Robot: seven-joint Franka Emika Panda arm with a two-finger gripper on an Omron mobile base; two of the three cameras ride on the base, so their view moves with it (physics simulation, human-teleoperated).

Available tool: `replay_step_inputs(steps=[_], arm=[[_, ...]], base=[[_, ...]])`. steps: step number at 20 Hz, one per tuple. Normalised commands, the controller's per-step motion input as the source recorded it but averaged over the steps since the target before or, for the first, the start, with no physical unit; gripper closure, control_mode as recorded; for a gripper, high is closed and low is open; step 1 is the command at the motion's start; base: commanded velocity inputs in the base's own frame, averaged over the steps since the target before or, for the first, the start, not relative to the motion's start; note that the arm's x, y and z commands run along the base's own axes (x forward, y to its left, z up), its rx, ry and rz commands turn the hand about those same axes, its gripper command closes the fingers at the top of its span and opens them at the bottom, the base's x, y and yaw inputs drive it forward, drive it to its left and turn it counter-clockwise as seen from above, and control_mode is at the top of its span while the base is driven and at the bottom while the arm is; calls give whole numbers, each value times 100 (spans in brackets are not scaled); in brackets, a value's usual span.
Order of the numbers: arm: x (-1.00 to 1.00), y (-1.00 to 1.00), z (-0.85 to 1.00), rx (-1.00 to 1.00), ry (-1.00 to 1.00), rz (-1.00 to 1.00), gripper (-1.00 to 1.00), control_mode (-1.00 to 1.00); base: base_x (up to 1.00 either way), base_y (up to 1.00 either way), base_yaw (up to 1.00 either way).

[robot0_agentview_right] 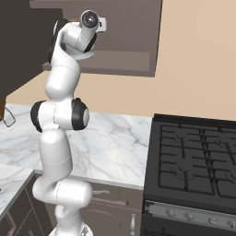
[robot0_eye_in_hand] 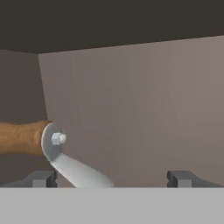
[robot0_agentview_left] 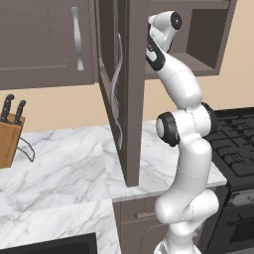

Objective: Open the cabinet, pick the kettle from the cabinet, and place it in the sink.

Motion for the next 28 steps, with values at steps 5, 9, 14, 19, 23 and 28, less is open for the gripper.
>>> replay_step_inputs(steps=[5, 9, 14, 19, 23, 28], arm=[[1, 8, -14, 0, 0, 0, 100, -100], [0, 7, -14, 0, 0, 0, 100, -100], [1, 10, -11, 0, 0, 0, 100, -100], [0, 6, -8, 0, 0, 0, 100, -100], [-1, 7, -10, 0, 0, 0, 100, -100], [-9, 9, -10, 0, 0, 0, 100, -100]], base=[[0, 0, 0], [0, 0, 0], [0, 0, 0], [0, 0, 0], [0, 0, 0], [0, 0, 0]])
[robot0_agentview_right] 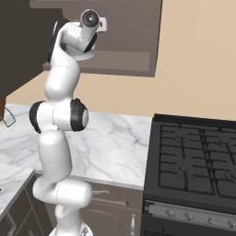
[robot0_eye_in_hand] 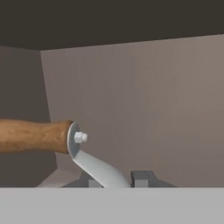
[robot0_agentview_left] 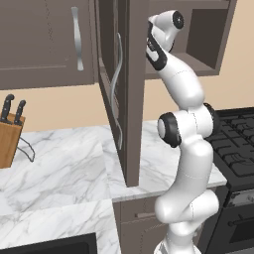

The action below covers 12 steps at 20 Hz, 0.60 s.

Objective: Open the cabinet, pick the kettle from the cabinet, and place it in the sink.

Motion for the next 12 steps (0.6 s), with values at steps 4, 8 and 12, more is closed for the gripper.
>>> replay_step_inputs(steps=[4, 8, 12], arm=[[-20, 2, -6, 0, 0, 0, 100, -100], [-25, 0, -5, 0, 0, 0, 100, -100], [-32, 0, -7, 0, -1, 0, 100, -100]], base=[[0, 0, 0], [0, 0, 0], [0, 0, 0]])
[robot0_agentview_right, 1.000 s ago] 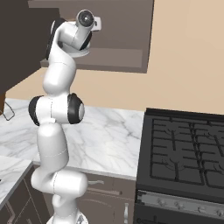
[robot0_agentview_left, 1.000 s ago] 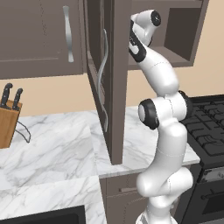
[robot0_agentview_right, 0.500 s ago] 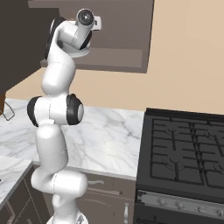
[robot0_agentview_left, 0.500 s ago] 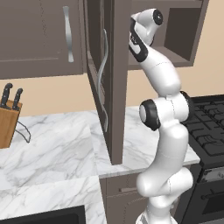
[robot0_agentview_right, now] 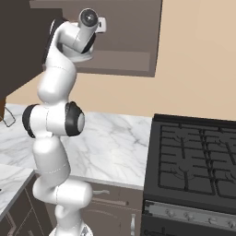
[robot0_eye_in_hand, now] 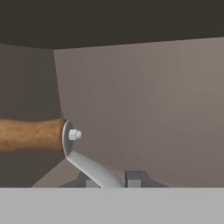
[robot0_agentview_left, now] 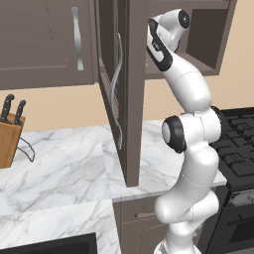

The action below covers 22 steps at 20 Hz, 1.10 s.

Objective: Open the cabinet, pick the kettle from the cabinet, and place it in the sink.

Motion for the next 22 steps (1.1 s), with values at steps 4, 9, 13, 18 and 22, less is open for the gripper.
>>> replay_step_inputs(steps=[4, 9, 13, 18, 22], arm=[[-36, 0, -8, 0, -6, 0, 100, -100], [-39, 0, -3, 0, -10, 0, 100, -100], [-42, -6, -2, 0, -9, 0, 100, -100], [-43, -9, 0, 0, -3, 0, 100, -100], [-42, -12, 0, 0, 0, 0, 100, -100]], base=[[0, 0, 0], [0, 0, 0], [0, 0, 0], [0, 0, 0], [0, 0, 0]])
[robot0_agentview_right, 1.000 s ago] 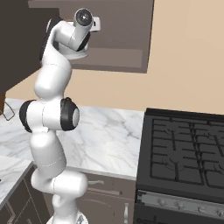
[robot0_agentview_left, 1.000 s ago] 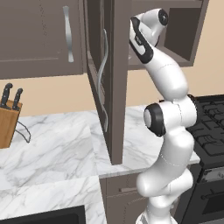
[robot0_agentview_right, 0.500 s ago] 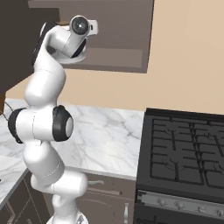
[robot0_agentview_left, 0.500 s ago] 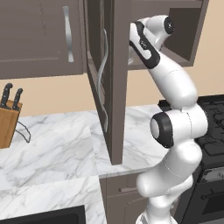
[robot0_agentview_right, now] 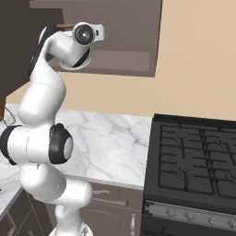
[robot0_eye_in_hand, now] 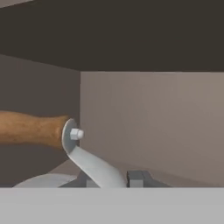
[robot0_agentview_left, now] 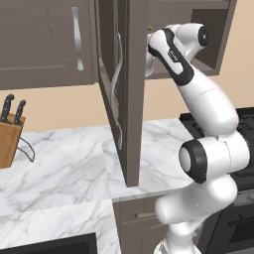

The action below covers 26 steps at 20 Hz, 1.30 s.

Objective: Open the cabinet, pick the kettle from the cabinet, and place it in the sink.

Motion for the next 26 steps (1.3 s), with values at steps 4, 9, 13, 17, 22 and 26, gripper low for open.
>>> replay_step_inputs(steps=[4, 9, 13, 17, 22, 26], arm=[[-42, -11, 0, 0, 0, -1, 100, -100], [-43, -9, 0, 1, 5, -2, 100, -100], [-44, -7, 0, 1, 8, -2, 100, -100], [-48, -9, 0, 1, 2, 0, 100, -100], [-50, -7, 0, 2, 2, 0, 100, -100], [-54, -6, -1, 6, 0, 0, 100, -100]], base=[[0, 0, 0], [0, 0, 0], [0, 0, 0], [0, 0, 0], [0, 0, 0], [0, 0, 0]])
